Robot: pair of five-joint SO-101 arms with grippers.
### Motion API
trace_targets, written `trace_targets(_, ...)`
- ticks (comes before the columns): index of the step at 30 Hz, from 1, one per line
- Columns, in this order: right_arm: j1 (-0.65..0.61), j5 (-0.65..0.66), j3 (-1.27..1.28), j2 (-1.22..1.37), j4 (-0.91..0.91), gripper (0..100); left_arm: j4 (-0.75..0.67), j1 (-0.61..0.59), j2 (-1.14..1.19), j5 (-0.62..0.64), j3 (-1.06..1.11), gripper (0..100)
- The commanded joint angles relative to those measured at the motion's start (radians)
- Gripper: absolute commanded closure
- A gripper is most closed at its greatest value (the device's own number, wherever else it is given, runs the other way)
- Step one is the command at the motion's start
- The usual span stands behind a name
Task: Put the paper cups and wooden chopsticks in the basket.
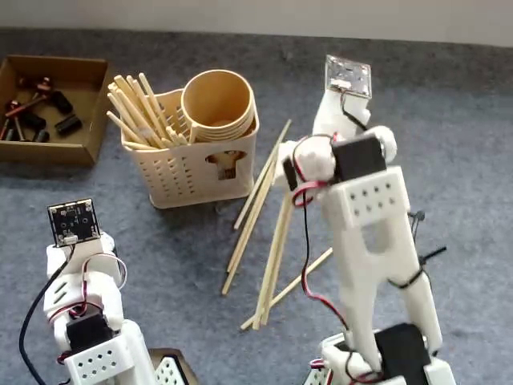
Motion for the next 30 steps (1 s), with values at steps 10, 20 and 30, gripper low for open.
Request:
trace_targets(10,-0.222,0.187,-0.035,-0.222,-0.312,99.4,-0.02,0.016,-0.012,-0.008,-0.002,99)
trace_targets(20,-0.312,0.255,-0.03,-0.259,-0.621,99.4,-0.02,0.016,-0.012,-0.008,-0.002,99)
trace_targets(30,-0.317,0.255,-0.024,-0.254,-1.052,99.4,-0.02,0.016,-0.012,-0.008,-0.002,99)
